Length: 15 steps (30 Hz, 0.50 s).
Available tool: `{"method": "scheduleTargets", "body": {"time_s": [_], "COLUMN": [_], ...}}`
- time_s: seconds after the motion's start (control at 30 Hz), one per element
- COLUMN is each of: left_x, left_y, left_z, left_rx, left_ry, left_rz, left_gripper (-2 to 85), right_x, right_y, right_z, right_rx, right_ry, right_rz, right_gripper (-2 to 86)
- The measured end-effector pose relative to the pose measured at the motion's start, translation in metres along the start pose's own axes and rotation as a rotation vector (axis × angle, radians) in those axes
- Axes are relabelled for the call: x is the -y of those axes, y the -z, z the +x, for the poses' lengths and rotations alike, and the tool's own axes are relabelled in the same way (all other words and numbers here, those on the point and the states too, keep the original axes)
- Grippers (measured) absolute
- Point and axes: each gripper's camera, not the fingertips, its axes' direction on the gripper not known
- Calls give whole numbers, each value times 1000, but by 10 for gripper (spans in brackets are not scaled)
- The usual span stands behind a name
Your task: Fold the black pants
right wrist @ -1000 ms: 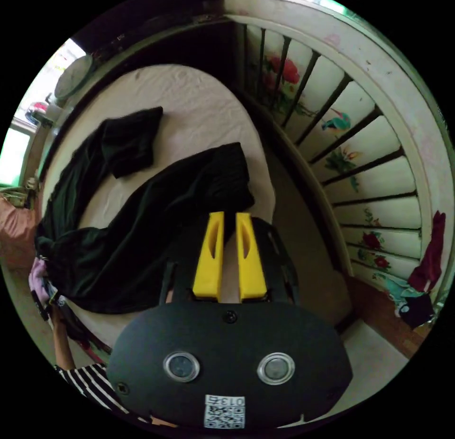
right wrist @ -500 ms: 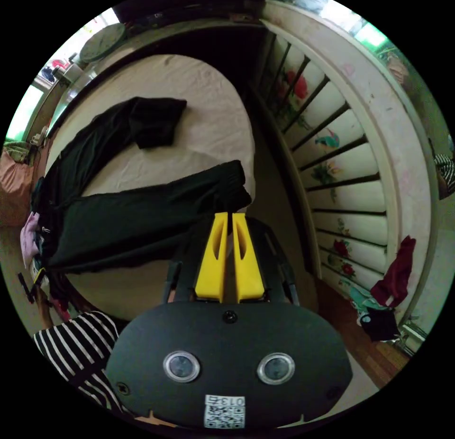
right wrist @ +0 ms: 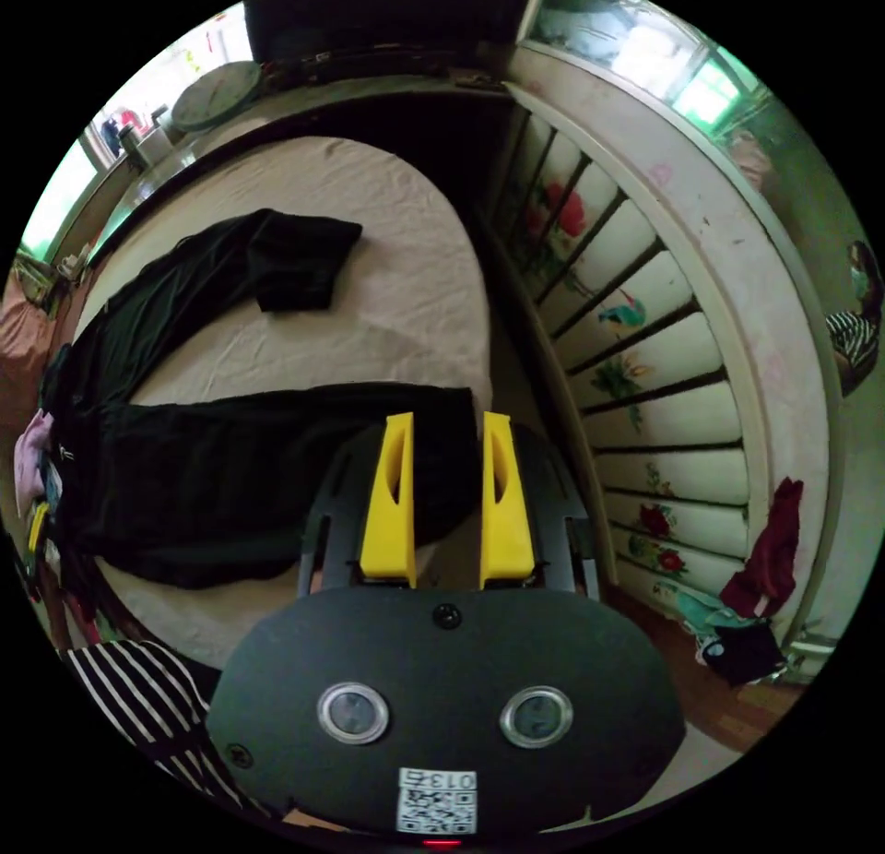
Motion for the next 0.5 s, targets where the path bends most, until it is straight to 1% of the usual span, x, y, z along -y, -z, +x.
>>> {"method": "scheduleTargets", "body": {"time_s": [0.07, 0.17, 0.2, 0.27, 0.3, 0.37, 0.43, 0.5], "left_x": [30, 56, 60, 73, 75, 83, 90, 95], "left_y": [-33, -74, -81, -103, -107, -116, -119, -122], "left_z": [0, -13, -15, -21, -22, -22, -22, -29], "left_rx": [-29, -40, -43, -89, -85, -45, 10, 26], "left_ry": [24, 94, 106, 135, 137, 118, 109, 134], "left_rz": [-51, -150, -168, -241, -253, -266, -279, -283], "left_gripper": [43, 53, 54, 47, 43, 20, 11, 7], "right_x": [19, 45, 53, 60, 66, 72, 83, 92], "right_y": [-13, -37, -48, -51, -53, -56, -58, -54], "right_z": [-12, -31, -35, -37, -38, -43, -48, -51], "right_rx": [18, -12, -17, 15, -2, -11, -27, -68], "right_ry": [63, 177, 203, 204, 193, 213, 240, 243], "right_rz": [-13, -95, -146, -142, -155, -164, -184, -161], "right_gripper": [107, 105, 98, 67, 30, 18, 11, 9]}}
